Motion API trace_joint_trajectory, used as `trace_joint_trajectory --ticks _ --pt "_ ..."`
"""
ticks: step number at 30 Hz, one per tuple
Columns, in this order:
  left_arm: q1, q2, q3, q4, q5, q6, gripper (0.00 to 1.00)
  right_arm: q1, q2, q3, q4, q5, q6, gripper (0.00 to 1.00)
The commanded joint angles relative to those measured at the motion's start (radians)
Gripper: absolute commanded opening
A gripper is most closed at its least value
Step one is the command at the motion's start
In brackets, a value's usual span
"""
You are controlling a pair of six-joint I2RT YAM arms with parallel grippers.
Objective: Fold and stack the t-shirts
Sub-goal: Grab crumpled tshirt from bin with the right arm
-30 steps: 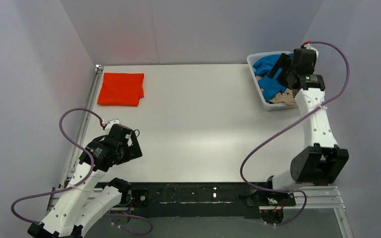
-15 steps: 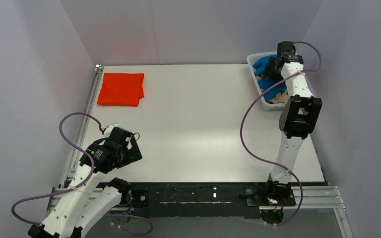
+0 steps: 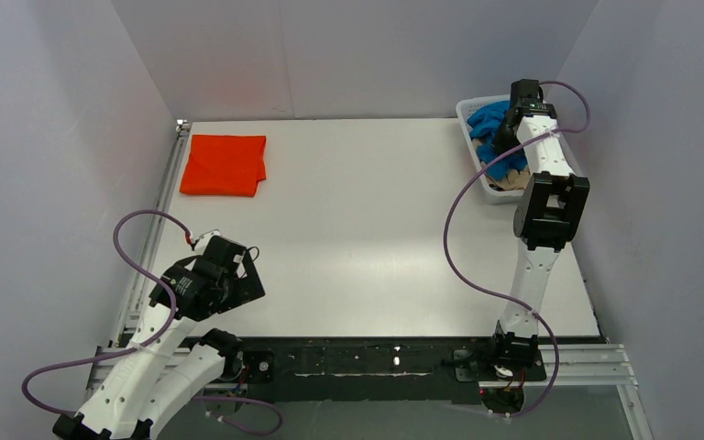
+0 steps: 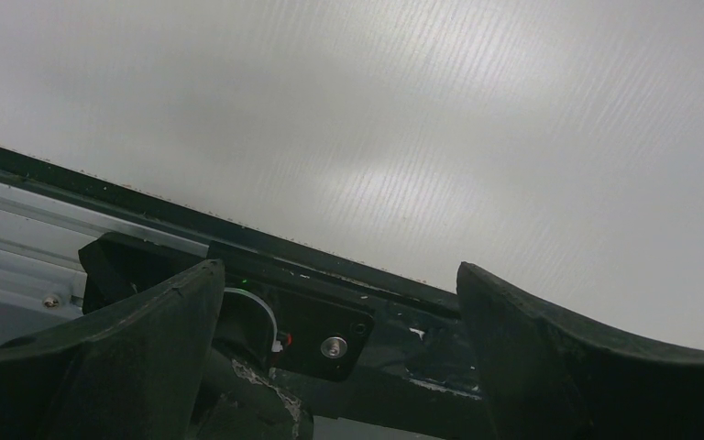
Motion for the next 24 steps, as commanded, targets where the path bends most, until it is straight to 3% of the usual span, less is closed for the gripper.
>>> trace_joint_trajectory --ticks 1,12,18,24 --pt "0.000 0.008 -0.010 -0.090 -0.008 -0.001 1.00 0.003 -0.095 0.040 0.063 -0.026 -0.004 0.01" --pt "0.000 -0.014 -0.029 -0.058 -0.034 -0.036 0.99 0.003 -0.393 0.088 0.212 0.020 -0.048 0.01" --pt "0.000 -0.014 -0.036 -0.043 -0.050 -0.052 0.99 0.004 -0.487 0.179 0.281 -0.104 -0.039 0.01" --pt "0.000 -0.007 -0.039 -0.029 -0.042 -0.052 0.99 0.007 -0.627 0.137 0.402 -0.335 0.062 0.01"
